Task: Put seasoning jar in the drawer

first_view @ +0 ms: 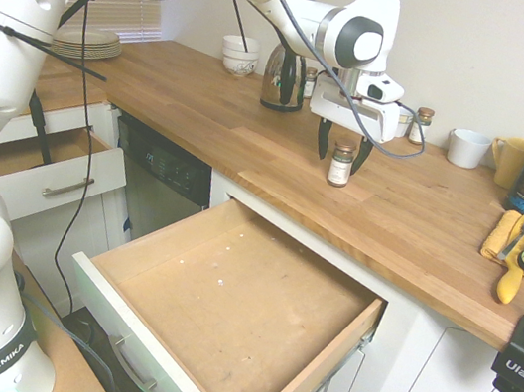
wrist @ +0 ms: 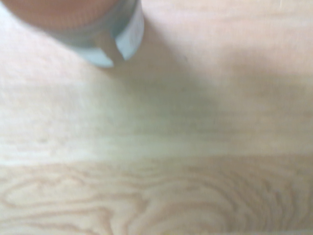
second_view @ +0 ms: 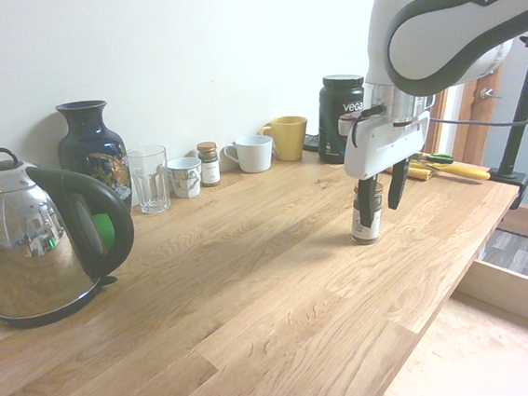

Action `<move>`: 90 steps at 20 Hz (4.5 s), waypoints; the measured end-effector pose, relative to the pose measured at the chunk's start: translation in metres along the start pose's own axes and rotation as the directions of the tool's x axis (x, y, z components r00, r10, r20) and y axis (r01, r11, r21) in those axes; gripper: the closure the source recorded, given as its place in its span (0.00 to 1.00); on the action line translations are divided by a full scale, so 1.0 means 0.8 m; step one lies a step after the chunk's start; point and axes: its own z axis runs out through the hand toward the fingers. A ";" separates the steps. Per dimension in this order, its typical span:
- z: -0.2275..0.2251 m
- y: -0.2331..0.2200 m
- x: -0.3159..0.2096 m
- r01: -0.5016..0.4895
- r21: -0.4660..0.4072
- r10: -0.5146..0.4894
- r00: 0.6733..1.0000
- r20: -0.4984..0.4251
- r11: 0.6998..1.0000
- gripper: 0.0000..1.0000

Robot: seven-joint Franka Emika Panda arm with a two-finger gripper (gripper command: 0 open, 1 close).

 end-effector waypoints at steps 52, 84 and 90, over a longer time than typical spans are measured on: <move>-0.041 0.016 -0.050 0.006 0.031 -0.006 1.000 -0.013 0.999 1.00; 0.183 0.290 -0.272 0.020 -0.011 -0.020 1.000 0.014 1.000 1.00; 0.246 0.243 -0.223 0.015 -0.028 -0.014 1.000 0.015 1.000 1.00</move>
